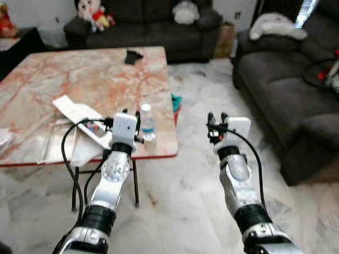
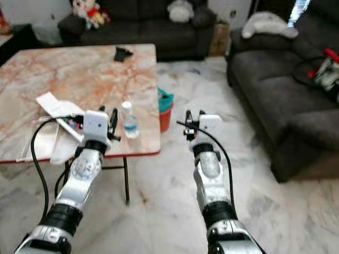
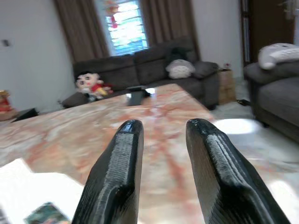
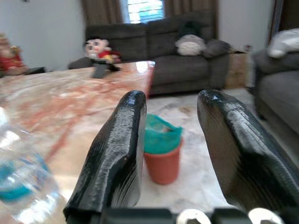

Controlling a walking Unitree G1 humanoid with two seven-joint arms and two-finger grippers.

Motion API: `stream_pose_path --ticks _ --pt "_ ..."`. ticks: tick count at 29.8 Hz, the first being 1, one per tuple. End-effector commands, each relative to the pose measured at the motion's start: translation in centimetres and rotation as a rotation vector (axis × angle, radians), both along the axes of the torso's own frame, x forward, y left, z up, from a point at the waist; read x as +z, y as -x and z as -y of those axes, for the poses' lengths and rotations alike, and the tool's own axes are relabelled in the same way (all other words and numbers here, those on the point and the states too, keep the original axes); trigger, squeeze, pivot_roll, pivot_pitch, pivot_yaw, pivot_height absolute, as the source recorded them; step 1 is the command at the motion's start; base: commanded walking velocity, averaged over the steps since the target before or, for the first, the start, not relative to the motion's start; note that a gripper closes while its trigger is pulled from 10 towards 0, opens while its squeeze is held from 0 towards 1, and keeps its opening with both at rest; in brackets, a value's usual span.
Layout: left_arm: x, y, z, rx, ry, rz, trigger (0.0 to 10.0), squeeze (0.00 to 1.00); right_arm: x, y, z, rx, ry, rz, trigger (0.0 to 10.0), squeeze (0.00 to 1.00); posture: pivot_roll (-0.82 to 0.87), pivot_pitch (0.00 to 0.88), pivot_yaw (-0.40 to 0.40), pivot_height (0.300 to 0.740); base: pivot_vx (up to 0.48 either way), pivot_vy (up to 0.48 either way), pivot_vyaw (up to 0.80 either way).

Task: Picking trash to rubbish bin

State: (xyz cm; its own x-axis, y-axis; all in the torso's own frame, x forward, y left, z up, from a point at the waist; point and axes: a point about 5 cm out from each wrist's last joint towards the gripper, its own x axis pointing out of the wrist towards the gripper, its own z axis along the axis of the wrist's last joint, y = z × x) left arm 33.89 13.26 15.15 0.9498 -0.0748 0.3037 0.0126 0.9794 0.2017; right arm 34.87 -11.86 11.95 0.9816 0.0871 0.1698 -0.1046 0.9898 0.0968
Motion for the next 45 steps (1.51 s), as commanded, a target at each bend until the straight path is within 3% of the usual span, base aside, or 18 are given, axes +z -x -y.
stream_pose_path --ticks 1,12,18,20,27,28,45 --pt "1.0 -0.1 -0.3 0.007 0.005 0.039 10.0 0.0 1.0 -0.2 -0.4 0.011 -0.031 0.035 10.0 0.0 0.18 0.0 0.029 0.74 0.442 0.0 0.0" --pt "2.1 0.0 0.1 -0.028 0.013 0.08 10.0 0.0 1.3 -0.3 -0.2 0.008 -0.029 0.048 10.0 0.0 0.18 0.0 0.026 0.74 0.445 0.0 0.0" --pt "3.7 0.4 1.0 -0.084 0.009 0.151 10.0 0.0 1.1 -0.2 0.0 0.001 -0.031 0.041 10.0 0.0 0.18 0.0 0.023 0.74 0.427 0.0 0.0" --pt "4.5 0.5 2.1 -0.157 -0.021 0.17 10.0 0.0 1.1 -0.2 0.0 0.002 -0.03 0.038 10.0 0.0 0.18 0.0 0.023 0.74 0.152 0.0 0.0" --pt "4.4 1.0 3.3 -0.237 -0.037 0.167 10.0 0.0 1.1 -0.2 0.0 0.001 -0.032 0.037 10.0 0.0 0.18 0.0 0.023 0.74 0.0 0.0 0.0" --pt "4.3 1.3 3.6 -0.26 -0.036 0.162 10.0 1.0 1.1 -0.2 0.0 0.001 -0.032 0.037 10.0 0.0 0.18 0.0 0.023 0.74 0.0 0.0 0.0" --pt "4.3 2.2 3.3 -0.28 -0.041 0.134 10.0 1.0 1.1 -0.2 -0.2 0.005 -0.035 0.033 10.0 0.0 0.19 0.0 0.029 0.74 0.0 0.0 0.0"
